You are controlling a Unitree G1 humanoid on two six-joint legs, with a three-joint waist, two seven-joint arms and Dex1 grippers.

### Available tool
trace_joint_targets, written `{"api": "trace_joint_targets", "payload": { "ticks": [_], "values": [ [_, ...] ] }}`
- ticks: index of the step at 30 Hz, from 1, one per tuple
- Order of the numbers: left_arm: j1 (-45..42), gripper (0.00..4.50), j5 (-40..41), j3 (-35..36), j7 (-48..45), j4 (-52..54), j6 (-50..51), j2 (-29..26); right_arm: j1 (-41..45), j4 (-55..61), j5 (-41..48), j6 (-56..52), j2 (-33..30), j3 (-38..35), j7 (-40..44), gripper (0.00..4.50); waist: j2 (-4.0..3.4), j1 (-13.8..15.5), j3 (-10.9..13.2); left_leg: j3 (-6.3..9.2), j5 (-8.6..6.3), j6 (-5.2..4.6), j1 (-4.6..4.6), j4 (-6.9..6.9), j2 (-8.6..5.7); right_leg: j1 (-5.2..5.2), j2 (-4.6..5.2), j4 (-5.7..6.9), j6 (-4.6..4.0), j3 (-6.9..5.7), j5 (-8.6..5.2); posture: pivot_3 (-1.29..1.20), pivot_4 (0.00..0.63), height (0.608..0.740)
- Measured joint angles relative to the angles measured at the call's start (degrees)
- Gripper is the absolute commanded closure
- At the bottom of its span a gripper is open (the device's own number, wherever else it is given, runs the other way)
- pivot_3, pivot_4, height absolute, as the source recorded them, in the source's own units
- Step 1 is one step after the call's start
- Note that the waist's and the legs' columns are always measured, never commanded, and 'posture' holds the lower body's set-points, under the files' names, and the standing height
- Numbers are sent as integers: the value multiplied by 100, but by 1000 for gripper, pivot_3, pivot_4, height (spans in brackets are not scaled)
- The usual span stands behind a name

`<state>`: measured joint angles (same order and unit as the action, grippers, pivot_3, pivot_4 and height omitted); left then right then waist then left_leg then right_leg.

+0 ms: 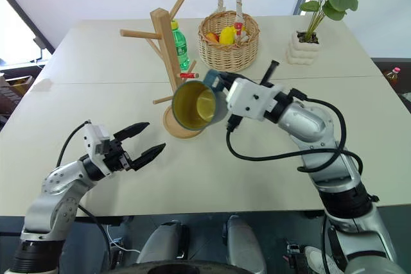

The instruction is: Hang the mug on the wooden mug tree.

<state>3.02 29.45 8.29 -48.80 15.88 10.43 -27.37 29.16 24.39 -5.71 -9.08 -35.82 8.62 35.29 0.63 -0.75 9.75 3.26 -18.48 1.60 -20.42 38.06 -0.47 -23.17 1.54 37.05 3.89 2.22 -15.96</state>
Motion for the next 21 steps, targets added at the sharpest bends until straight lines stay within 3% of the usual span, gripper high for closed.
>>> {"api": "trace_joint_targets", "payload": {
  "ticks": [6, 21],
  "values": [
    [-4, 0, 247, 236, -19, 18, 48, -152, 560, -306, -237, -208, 142, 353, 117, 4489, 0, 3, 0, 0, 0, 0, -4, 0, -1, -4, 5, -1, 0, -2, 0, 0, 150, 740],
    [-160, 0, 726, 387, 58, 344, 319, -198, 878, -942, -754, -263, 353, 718, 217, 4489, 1, -9, 0, 0, 0, 1, -6, -4, -2, -8, 7, -2, 0, -2, 1, 0, 150, 740]
  ]
}}
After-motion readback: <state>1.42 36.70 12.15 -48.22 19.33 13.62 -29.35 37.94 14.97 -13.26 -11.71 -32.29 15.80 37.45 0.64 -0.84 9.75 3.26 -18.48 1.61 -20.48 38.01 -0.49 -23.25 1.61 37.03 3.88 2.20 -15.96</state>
